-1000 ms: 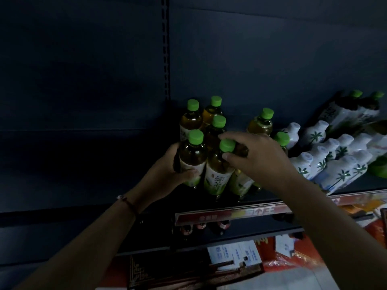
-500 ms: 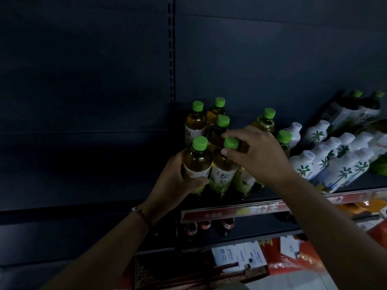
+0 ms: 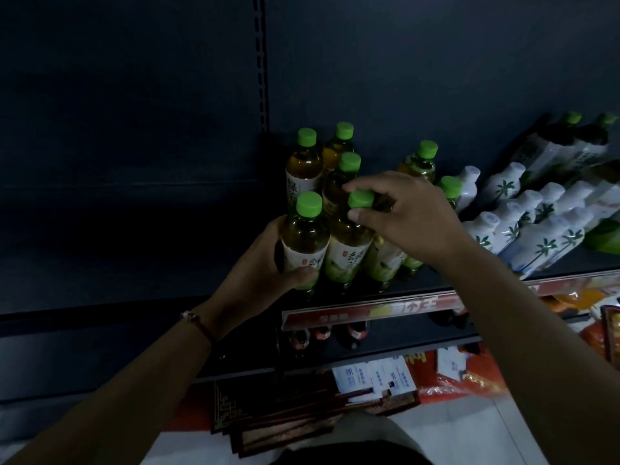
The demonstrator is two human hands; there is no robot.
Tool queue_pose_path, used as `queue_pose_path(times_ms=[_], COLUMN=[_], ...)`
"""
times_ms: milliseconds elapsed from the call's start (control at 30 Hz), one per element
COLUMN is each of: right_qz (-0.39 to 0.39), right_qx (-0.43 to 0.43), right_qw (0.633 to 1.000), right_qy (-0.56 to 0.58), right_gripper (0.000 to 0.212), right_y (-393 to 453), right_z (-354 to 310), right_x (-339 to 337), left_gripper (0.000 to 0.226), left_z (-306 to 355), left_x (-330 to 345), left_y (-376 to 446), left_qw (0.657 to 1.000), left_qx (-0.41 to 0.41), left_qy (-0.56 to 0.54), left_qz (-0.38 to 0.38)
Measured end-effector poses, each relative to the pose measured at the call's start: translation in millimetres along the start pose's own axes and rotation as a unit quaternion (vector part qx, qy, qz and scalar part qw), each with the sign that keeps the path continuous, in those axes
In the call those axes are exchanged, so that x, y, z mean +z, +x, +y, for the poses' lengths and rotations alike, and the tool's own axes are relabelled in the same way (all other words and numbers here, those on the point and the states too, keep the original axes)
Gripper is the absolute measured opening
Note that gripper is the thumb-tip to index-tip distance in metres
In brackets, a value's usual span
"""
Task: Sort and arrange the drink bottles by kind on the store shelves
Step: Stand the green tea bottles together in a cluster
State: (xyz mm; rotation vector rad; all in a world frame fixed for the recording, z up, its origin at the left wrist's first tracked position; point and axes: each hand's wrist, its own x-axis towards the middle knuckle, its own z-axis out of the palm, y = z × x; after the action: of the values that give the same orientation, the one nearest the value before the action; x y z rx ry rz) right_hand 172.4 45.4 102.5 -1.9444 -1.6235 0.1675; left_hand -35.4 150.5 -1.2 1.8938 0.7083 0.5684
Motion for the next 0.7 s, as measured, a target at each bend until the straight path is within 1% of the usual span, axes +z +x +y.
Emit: queue_pose_path(times_ms=[100, 233, 300, 367, 433, 467, 500, 533, 567, 633, 667, 700], right_qz=[-0.018, -0.038, -0.031, -0.026, -0.037, -0.05, -0.065, -0.075, -0.075, -0.045, -0.032, -0.036], right_qx=[-0.002, -0.008, -0.007, -0.008, -0.01, -0.004, 0.009, 0.022, 0.032, 0.04, 0.04, 0.045], right_qw=[1.0, 0.999, 0.999, 0.999, 0.999, 0.998, 0.996, 0.993, 0.991, 0.992, 0.994, 0.996], right_qy=[0.02, 0.027, 0.033, 0.034, 0.032, 0.041, 0.061, 0.085, 0.104, 0.114, 0.099, 0.071], right_gripper=[0.034, 0.035, 0.036, 0.038, 0.041, 0.042, 0.042, 0.042, 0.04, 0.038, 0.039, 0.043], right_y=[0.2, 2.6, 2.1, 2.4, 1.4, 1.2, 1.3, 2.6, 6.6, 22.6, 35.1, 48.4], right_z=[1.1, 3.9, 5.4, 5.9, 3.8, 3.1, 2.0, 0.2, -1.7, -5.7, -6.9, -7.6], right_x=[-4.6, -8.3, -7.1, -5.1, -6.1, -8.5, -12.5, -17.7, -24.0, -35.1, -38.9, -39.8], left_gripper=[0.074, 0.071, 0.073, 0.078, 0.085, 0.083, 0.073, 0.061, 0.053, 0.047, 0.05, 0.055], left_z=[2.4, 2.2, 0.1, -0.4, 2.7, 9.3, 18.9, 28.0, 35.9, 47.2, 52.7, 55.5], left_x=[-4.8, -5.4, -4.5, -7.0, -13.2, -18.5, -26.2, -35.0, -44.6, -60.3, -64.7, -65.3], left_y=[1.2, -0.7, -2.2, -2.6, -1.8, 0.3, 3.8, 10.0, 20.4, 48.4, 65.7, 83.6], left_qw=[1.0, 1.0, 1.0, 0.999, 0.997, 0.996, 0.995, 0.992, 0.989, 0.99, 0.993, 0.994], left_qx=[0.002, 0.001, -0.001, 0.003, -0.004, -0.013, -0.026, -0.036, -0.038, -0.03, -0.024, -0.025], left_qy=[0.006, 0.026, 0.017, 0.012, -0.036, -0.069, -0.097, -0.118, -0.124, -0.079, -0.036, 0.006], left_qz=[-0.016, -0.016, -0.011, -0.034, -0.062, -0.05, -0.016, 0.03, 0.074, 0.112, 0.112, 0.108])
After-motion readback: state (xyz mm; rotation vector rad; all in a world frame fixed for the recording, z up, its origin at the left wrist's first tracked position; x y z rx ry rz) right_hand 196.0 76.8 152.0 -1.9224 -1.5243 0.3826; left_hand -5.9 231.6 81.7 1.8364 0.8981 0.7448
